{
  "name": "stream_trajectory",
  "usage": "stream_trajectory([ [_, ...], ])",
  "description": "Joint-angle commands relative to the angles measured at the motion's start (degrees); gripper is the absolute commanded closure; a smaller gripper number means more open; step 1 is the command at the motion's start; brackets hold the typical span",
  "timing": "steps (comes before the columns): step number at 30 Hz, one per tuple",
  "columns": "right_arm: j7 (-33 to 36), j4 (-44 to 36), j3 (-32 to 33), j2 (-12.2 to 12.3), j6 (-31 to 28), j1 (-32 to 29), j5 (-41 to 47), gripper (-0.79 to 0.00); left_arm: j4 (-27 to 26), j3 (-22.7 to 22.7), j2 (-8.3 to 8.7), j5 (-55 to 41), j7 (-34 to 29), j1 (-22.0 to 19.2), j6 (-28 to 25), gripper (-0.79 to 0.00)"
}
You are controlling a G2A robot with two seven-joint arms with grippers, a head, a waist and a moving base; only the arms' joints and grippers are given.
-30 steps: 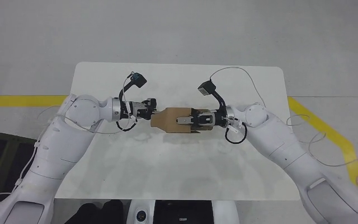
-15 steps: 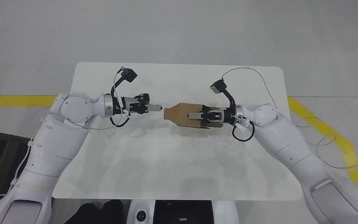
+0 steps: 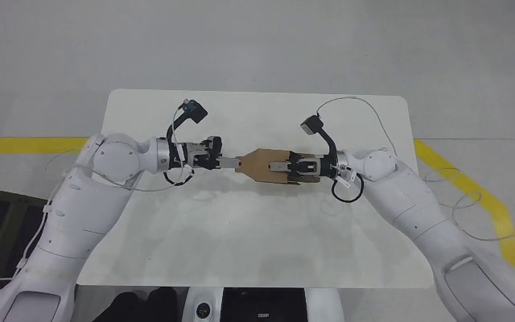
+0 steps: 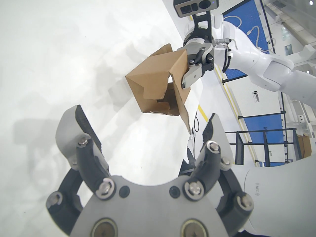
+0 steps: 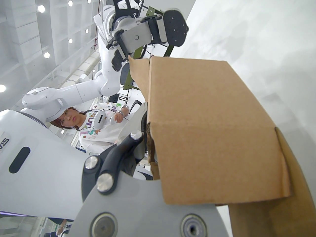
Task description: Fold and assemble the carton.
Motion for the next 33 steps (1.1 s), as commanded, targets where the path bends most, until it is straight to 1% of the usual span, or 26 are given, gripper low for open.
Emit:
stream_trajectory([
  [1,0.0,-0.1,0.1,-0.1,0.0,0.1,0.0,0.000,0.3,0.5,-0.07,1.1,0.2,-0.2,0.5,-0.785],
  [13,-0.2,-1.9,0.7,-0.2,-0.2,-0.2,-0.2,0.000,3.1,1.5,-0.35,3.7,1.4,-1.6,1.7,-0.785],
  [21,-0.1,-3.2,0.9,-0.2,-0.1,0.0,0.2,0.000,4.8,1.9,-0.57,3.0,1.3,-2.5,2.0,-0.785],
  [33,-0.5,-4.1,-0.3,-0.9,-0.5,0.9,1.6,0.000,4.8,1.8,-0.60,0.5,-0.1,-2.7,1.1,-0.785],
])
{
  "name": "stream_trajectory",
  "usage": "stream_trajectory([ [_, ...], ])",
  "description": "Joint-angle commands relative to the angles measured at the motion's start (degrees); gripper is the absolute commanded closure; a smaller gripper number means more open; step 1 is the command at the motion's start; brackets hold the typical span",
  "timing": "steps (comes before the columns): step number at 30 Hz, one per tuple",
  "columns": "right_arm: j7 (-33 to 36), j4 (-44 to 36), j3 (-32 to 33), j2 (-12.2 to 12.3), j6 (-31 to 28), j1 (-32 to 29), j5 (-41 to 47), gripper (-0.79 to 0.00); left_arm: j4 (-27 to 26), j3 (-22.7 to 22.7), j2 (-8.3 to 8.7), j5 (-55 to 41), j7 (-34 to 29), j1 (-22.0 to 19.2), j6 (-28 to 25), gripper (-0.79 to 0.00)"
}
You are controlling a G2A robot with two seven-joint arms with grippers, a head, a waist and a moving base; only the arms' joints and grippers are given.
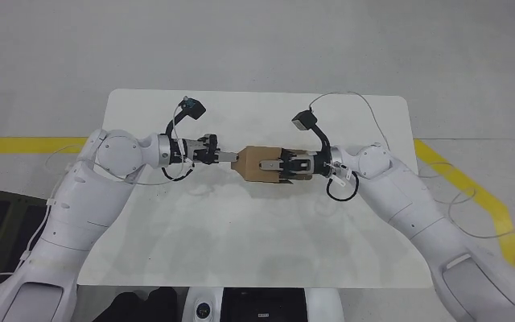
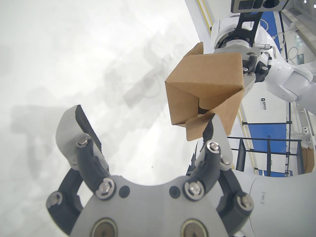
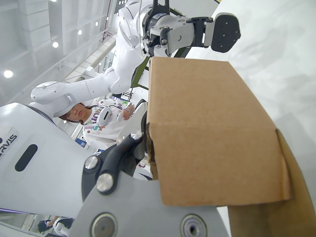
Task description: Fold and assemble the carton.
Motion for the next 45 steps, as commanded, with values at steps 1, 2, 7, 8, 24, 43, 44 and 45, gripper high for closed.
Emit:
stream_trajectory([
  [1,-0.2,-0.1,-0.1,-0.1,-0.2,0.1,0.4,0.000,-0.1,0.1,0.00,-0.3,-0.2,0.1,-0.1,-0.785],
  [2,-0.4,-0.3,-0.2,-0.2,-0.4,0.1,0.8,0.000,-0.3,0.1,0.00,-0.5,-0.3,0.2,-0.2,-0.785],
  [7,-1.0,-1.1,-0.5,-0.5,-1.0,0.4,2.0,0.000,-1.0,0.1,0.04,-1.2,-0.7,0.7,-0.6,-0.785],
  [8,-1.2,-1.4,-0.5,-0.5,-1.2,0.5,2.3,0.000,-1.1,0.1,0.05,-1.3,-0.8,0.7,-0.7,-0.785],
  [24,-1.9,-2.4,-1.9,-1.0,-1.9,1.3,4.0,0.000,-1.2,-0.8,-0.09,-6.5,1.4,2.0,-2.1,-0.785],
  [43,-2.7,-2.1,-3.1,-1.1,-2.7,1.3,5.0,0.000,-1.3,0.7,-0.49,-9.4,-1.0,1.7,-1.9,-0.785],
  [44,-3.0,-2.2,-3.1,-1.2,-3.0,1.2,5.2,0.000,-1.2,0.7,-0.52,-9.6,-1.0,1.7,-1.9,-0.785],
  [45,-3.3,-2.3,-3.2,-1.2,-3.3,1.1,5.4,0.000,-1.0,0.7,-0.53,-9.7,-1.0,1.7,-1.9,-0.785],
])
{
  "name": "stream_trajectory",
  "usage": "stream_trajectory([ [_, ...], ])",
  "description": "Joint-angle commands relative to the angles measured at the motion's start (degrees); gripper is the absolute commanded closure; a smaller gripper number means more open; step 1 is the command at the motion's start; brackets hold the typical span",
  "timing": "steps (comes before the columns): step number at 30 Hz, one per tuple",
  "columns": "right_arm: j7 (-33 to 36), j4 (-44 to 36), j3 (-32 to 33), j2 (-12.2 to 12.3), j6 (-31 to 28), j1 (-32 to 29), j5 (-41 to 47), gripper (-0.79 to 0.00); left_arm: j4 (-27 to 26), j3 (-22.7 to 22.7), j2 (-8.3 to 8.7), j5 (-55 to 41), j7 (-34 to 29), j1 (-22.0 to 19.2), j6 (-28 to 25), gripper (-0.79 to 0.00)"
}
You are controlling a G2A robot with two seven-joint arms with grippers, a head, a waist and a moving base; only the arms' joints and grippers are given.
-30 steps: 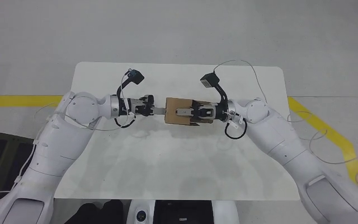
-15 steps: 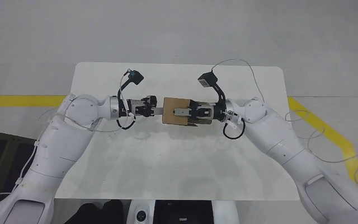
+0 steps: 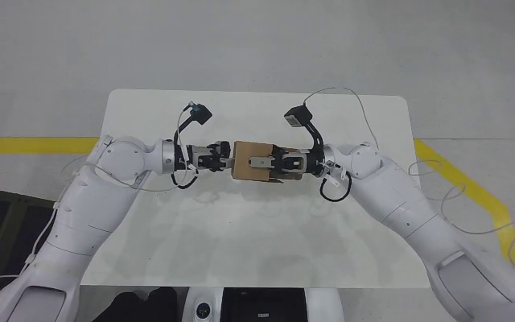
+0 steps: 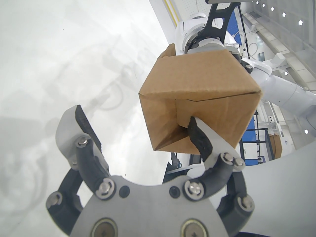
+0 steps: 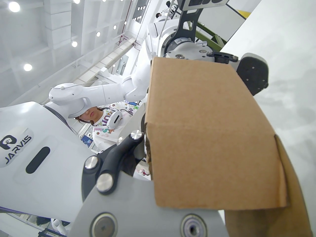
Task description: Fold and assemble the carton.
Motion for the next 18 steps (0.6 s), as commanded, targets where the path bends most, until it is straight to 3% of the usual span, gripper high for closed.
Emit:
stream_trajectory([
  [1,-0.6,-0.1,-0.1,0.0,-0.6,-0.2,0.3,0.000,0.7,0.0,-0.02,-0.3,0.0,0.0,-0.1,-0.785],
  [18,-0.3,-1.2,-1.6,0.5,-0.3,-0.3,1.9,0.000,6.5,0.2,-0.40,-4.7,-1.8,-1.2,-2.9,-0.785],
])
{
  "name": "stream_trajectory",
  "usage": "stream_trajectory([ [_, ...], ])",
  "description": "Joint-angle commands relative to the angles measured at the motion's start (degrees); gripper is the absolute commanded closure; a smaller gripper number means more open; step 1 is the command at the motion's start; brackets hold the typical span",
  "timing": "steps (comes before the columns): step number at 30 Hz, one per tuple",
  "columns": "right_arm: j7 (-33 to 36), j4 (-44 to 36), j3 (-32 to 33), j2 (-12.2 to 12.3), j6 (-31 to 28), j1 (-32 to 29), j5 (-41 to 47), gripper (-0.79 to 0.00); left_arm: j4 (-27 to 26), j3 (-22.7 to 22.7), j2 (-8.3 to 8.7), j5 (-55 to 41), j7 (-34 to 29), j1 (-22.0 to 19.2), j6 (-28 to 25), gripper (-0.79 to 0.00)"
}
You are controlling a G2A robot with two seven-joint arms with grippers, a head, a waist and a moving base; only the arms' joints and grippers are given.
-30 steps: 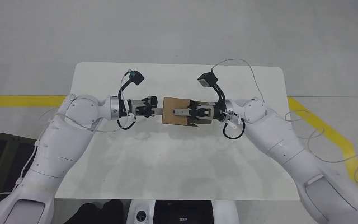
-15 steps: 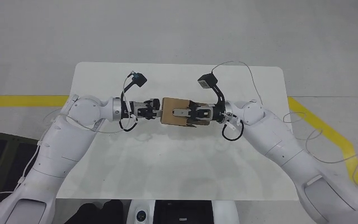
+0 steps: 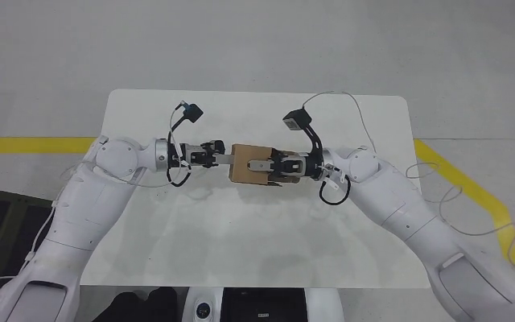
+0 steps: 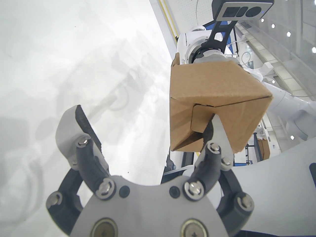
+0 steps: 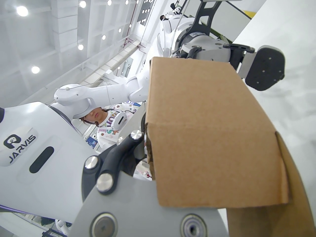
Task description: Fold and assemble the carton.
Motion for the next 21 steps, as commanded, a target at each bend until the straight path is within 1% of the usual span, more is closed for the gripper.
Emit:
stream_trajectory([
  [1,-0.1,-0.3,-0.2,0.0,-0.1,0.1,0.1,0.000,0.1,0.4,-0.13,-0.6,-0.2,0.0,-0.2,-0.785],
  [7,-0.3,-0.4,-0.7,0.1,-0.3,0.5,0.4,0.000,-0.1,1.0,-0.44,-3.0,-0.5,0.0,-0.8,-0.785],
  [14,-0.4,0.0,-1.2,0.2,-0.4,0.8,0.4,0.000,-0.1,1.2,-0.55,-2.9,-0.7,0.0,-1.0,-0.785],
  [21,2.4,3.3,-1.5,0.5,2.4,0.8,0.5,0.000,1.3,-0.5,-0.03,2.8,0.7,-0.5,-2.4,-0.785],
])
